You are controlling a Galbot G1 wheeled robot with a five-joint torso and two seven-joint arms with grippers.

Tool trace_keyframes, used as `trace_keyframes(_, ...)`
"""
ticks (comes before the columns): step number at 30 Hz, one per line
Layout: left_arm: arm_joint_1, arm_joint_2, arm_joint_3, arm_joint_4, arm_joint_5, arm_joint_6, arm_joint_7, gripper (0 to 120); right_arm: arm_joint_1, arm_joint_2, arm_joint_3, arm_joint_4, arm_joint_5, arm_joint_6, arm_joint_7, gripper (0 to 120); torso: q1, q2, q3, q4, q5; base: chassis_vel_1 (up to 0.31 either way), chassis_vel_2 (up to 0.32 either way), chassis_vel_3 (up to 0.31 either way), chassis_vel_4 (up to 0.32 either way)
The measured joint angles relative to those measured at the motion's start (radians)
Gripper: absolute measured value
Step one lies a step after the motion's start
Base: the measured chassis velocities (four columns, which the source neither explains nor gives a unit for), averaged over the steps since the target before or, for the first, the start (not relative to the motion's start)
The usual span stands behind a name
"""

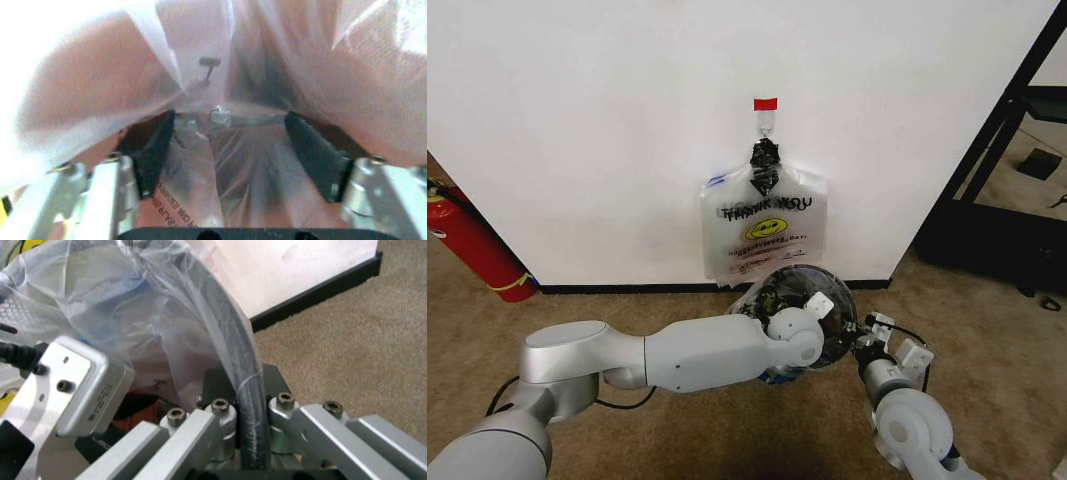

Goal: Pick up the garbage bag from the wall and place it over the trash bin.

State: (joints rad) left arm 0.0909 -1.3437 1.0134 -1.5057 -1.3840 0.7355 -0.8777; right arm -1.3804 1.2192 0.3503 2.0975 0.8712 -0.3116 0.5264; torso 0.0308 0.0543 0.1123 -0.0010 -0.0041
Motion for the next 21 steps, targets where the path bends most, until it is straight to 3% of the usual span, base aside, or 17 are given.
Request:
trace_keyframes(17,-0.012,-0.005,0.006,0.032,0.021,-0.006,0.024,0,-0.001,-0.002,-0.004,0.006,0.004,-0.002,0.003,0,0.000,0.000,0.000,0.0001,0.0000,0.000,0.000,0.000,0.000)
trace_keyframes(21,-0.014,0.000,0.008,0.031,0.023,-0.008,0.028,0,-0.001,-0.003,-0.006,0.006,0.004,-0.002,0.003,0,0.000,0.000,0.000,0.0001,0.0000,0.000,0.000,0.000,0.000)
